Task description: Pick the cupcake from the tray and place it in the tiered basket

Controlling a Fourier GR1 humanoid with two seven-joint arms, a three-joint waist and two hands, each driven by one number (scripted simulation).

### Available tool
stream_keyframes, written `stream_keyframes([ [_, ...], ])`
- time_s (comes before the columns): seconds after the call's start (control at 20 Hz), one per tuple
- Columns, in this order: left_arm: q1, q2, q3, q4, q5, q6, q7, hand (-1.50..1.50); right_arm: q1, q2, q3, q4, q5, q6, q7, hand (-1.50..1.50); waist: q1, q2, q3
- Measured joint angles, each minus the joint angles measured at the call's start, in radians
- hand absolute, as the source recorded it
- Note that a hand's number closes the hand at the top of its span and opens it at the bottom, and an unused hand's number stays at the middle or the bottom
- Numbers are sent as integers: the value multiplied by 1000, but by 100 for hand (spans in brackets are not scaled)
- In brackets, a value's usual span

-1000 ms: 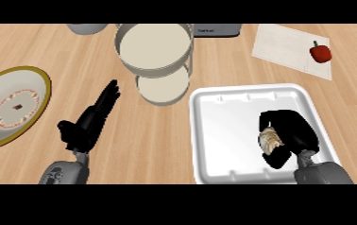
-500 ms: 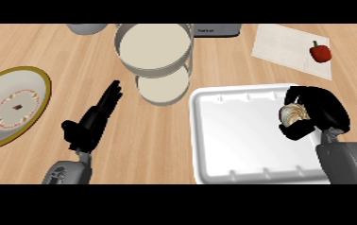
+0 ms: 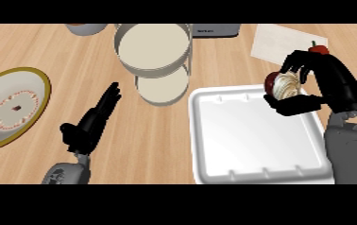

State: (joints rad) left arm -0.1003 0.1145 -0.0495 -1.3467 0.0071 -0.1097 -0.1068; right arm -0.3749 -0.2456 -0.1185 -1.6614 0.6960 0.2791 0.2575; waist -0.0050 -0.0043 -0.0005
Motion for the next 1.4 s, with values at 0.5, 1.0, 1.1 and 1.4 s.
stream_keyframes([
  [0.5, -27, -15, -2, 4, -9, 1, 22, 0, -383, 106, 27, -2, -50, 74, 332, 150, 14, 4, -1],
  [1.0, -37, -24, -5, -5, -14, -3, 32, 0, -757, 213, 36, 368, -16, -47, 457, 150, 26, 8, 0],
  [1.1, -42, -15, 2, 7, -10, -15, 22, 0, -812, 225, 42, 468, -14, -85, 438, 150, 31, 10, -1],
  [1.4, -32, -20, -5, -6, -15, -18, 22, 0, -943, 241, 62, 749, -42, -193, 367, 150, 43, 13, -1],
])
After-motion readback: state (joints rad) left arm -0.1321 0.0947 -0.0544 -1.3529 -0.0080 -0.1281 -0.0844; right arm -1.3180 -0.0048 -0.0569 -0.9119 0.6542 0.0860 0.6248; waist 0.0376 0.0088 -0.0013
